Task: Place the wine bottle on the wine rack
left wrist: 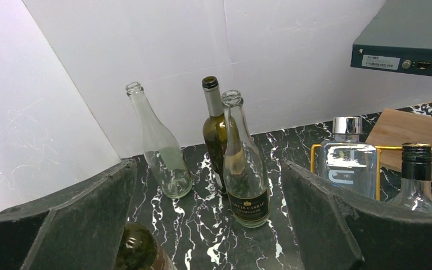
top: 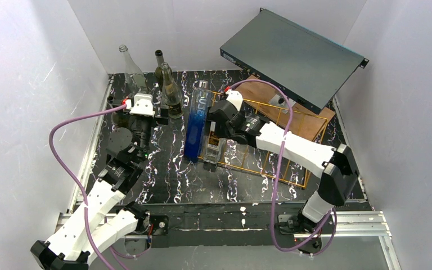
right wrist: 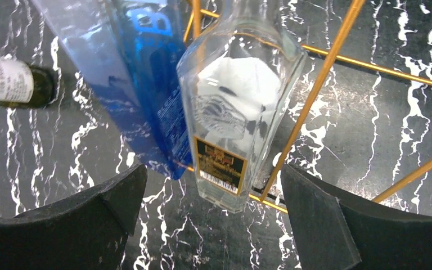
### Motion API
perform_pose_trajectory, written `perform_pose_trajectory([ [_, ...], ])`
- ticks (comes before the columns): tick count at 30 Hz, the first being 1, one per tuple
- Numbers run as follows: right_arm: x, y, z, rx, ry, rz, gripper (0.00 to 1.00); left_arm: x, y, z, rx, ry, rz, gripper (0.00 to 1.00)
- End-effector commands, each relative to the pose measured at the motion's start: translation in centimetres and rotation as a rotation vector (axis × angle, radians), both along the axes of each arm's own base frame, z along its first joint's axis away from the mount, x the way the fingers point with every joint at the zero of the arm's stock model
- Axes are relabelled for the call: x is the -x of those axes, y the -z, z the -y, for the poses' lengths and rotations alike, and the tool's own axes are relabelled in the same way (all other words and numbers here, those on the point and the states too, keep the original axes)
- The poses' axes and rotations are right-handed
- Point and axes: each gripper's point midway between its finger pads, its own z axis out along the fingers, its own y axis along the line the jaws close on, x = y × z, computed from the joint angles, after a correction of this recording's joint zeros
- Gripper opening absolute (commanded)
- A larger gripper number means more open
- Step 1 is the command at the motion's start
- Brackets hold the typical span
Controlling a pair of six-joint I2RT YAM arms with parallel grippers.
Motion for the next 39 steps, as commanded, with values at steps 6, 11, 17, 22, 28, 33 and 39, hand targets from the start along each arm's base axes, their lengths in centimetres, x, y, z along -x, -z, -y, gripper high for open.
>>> perform_pose_trajectory([
  [6,4.1,-4.7,0.1,-0.235,-0.293,0.21,0.98,-0.2,-0.5,0.0,0.028,0.0,0.022,0.99],
  [11,6.1,-5.0,2.4,-0.291,-0.313,0.255,0.98,-0.6,0.0,0.5,0.032,0.015,0.006,0.99],
  [17,8.3,-3.2,2.5,-0.294,-0.405,0.194,0.99,-1.2,0.8,1.3,0.038,0.037,-0.029,0.99],
  [22,9.6,-2.5,2.1,-0.302,-0.473,0.158,0.98,-1.9,2.0,2.4,0.011,0.053,-0.071,0.99],
  [28,10.6,-2.9,2.7,-0.289,-0.516,0.151,0.98,-2.4,3.5,2.4,0.028,0.019,-0.18,0.99],
  [33,10.8,-3.5,4.4,-0.26,-0.506,0.202,0.98,-0.9,5.3,1.5,0.094,-0.015,-0.349,0.99],
  [39,11.0,-3.9,4.9,-0.26,-0.522,0.244,0.98,1.1,5.9,-0.7,0.148,-0.077,-0.453,0.99],
])
